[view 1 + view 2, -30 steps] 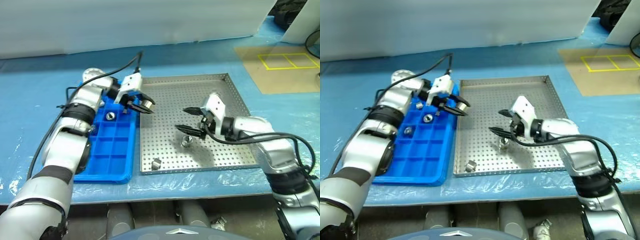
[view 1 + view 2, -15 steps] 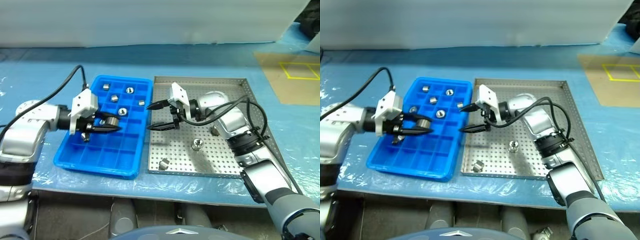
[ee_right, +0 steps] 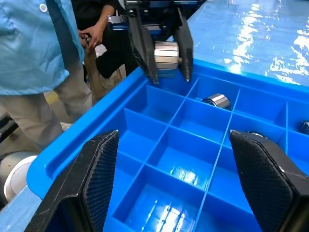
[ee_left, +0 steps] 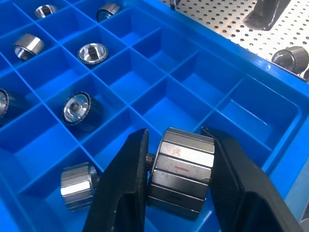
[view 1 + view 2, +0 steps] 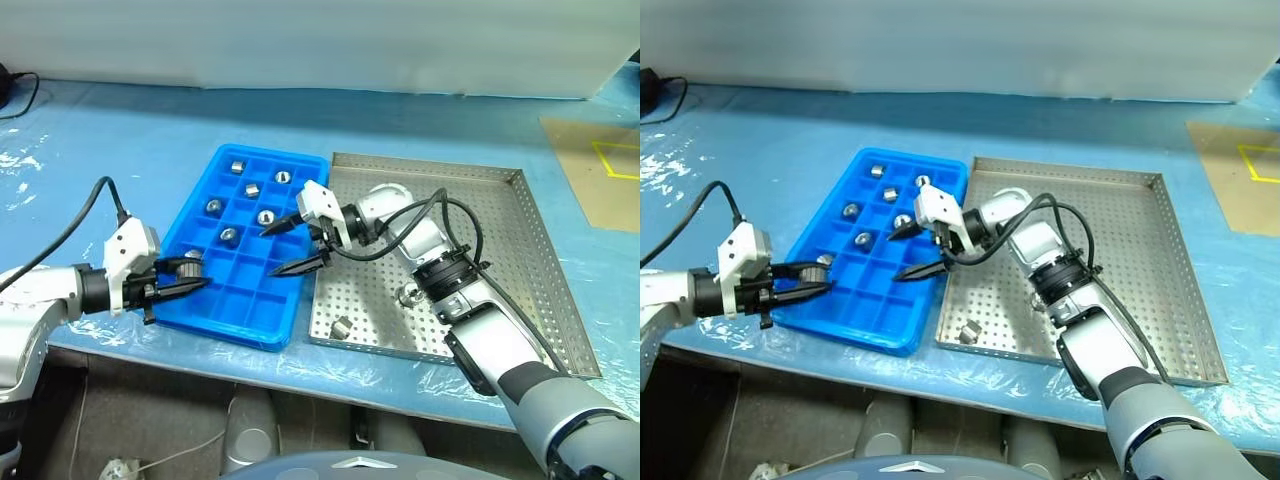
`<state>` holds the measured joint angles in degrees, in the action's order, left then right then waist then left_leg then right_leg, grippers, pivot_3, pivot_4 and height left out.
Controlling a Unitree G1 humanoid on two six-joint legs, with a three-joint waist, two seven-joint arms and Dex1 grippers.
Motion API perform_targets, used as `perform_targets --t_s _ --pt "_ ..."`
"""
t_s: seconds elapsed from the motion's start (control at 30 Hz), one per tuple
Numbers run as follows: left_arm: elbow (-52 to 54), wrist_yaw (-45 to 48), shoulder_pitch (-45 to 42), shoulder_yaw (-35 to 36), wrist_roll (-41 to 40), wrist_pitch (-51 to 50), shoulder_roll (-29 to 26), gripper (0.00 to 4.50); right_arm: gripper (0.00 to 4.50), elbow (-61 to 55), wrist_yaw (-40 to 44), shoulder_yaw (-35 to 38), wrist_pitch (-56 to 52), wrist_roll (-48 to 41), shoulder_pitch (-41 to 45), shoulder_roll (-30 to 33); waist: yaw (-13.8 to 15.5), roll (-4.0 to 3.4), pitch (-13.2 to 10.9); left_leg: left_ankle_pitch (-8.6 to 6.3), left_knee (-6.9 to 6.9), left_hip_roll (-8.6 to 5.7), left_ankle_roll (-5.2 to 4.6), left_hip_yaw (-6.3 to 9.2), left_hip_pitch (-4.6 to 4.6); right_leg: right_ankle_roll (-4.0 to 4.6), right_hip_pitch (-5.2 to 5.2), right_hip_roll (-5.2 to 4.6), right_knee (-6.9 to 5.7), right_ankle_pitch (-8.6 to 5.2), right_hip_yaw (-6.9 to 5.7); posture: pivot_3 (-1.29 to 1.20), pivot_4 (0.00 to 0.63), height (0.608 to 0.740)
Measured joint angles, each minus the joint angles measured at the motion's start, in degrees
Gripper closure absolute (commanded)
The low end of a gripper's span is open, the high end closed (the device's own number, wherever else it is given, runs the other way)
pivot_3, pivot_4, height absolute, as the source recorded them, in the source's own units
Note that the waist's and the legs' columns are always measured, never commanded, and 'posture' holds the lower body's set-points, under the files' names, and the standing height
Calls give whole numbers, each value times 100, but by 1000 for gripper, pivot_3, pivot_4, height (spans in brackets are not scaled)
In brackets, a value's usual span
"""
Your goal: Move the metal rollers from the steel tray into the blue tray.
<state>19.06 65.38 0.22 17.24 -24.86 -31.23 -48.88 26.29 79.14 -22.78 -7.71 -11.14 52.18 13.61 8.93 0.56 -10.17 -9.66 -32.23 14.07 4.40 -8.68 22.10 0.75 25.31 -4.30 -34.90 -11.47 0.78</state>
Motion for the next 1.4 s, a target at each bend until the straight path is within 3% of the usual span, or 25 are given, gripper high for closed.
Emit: perform_targets --t_s 0.37,0.6,0.77,0.93,1.13,1.4 --pt "-315 -15 450 -230 269 503 -175 3130 730 18 -311 187 87 144 -167 46 -26 1 1 6 2 2 9 6 -2 -1 0 4 -2 0 0 261 150 740" --pt "-706 -270 -151 -667 456 722 -52 875 730 -3 -434 190 85 204 -175 47 -32 3 2 9 -2 1 15 6 -10 -1 0 3 -20 0 0 232 150 740" --pt "-686 -237 -379 -944 442 588 -75 875 730 -28 -538 243 77 206 -240 158 -51 3 2 15 -3 0 25 6 -11 0 1 5 -26 -1 0 198 150 740" --pt "-358 -285 -1279 -1016 -19 209 80 875 730 -294 -696 359 -122 197 -423 278 -43 3 2 23 -27 -3 38 9 -10 3 1 1 -55 -3 2 97 150 740" --pt "-478 -287 -2489 -1385 -618 -262 743 875 730 -1247 -973 840 -736 86 -1124 1024 -107 4 4 29 -47 -10 48 7 -21 3 -5 2 -80 -2 23 -29 150 740" --pt "-1321 -53 -3102 -2251 -602 -227 1561 875 730 -2852 -1704 1476 -1776 -96 -2433 1734 -505 4 6 29 -43 -13 47 5 -29 0 -4 10 -75 -2 41 -205 150 740"
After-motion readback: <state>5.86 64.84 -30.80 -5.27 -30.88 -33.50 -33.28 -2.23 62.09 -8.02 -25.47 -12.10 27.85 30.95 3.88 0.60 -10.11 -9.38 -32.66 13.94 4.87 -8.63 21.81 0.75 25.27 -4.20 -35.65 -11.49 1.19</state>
